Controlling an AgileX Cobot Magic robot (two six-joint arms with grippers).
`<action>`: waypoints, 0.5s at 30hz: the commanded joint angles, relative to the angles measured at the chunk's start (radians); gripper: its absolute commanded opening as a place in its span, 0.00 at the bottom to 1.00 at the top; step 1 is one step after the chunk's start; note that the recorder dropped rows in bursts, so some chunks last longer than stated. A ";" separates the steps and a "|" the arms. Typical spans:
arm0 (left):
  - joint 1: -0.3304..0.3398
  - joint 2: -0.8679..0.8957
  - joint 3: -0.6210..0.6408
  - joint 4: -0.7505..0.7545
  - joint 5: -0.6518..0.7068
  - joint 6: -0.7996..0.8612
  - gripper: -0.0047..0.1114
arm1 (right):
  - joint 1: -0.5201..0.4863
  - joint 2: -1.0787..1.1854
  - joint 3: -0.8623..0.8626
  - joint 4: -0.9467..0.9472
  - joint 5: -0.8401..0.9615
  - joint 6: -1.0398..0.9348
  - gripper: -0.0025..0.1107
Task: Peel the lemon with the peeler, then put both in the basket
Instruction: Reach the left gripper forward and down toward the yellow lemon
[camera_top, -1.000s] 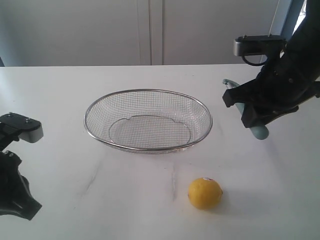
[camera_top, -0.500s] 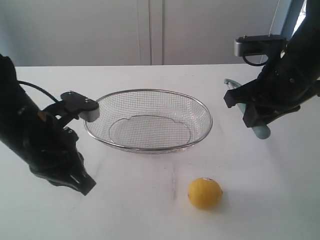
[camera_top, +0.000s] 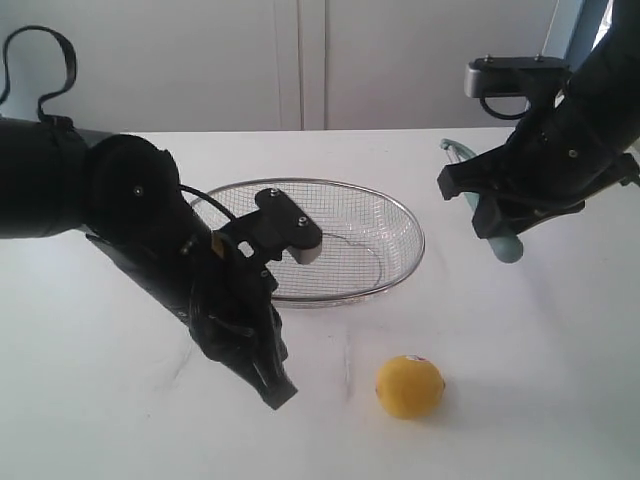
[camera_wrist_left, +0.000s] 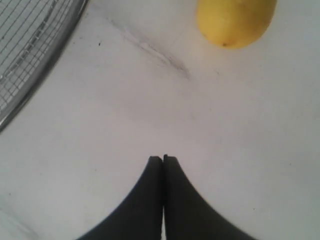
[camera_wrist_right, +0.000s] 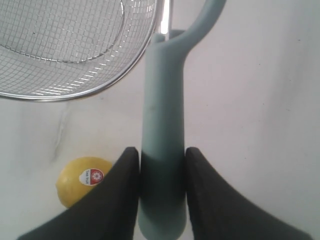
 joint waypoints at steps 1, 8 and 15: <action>-0.022 0.017 -0.004 -0.037 -0.057 0.052 0.04 | -0.001 -0.009 -0.009 0.008 -0.018 0.001 0.02; -0.058 0.050 -0.004 -0.041 -0.127 0.127 0.04 | -0.001 -0.009 -0.009 0.032 -0.054 0.001 0.02; -0.078 0.097 -0.047 -0.048 -0.138 0.140 0.04 | -0.001 -0.009 -0.009 0.034 -0.063 0.001 0.02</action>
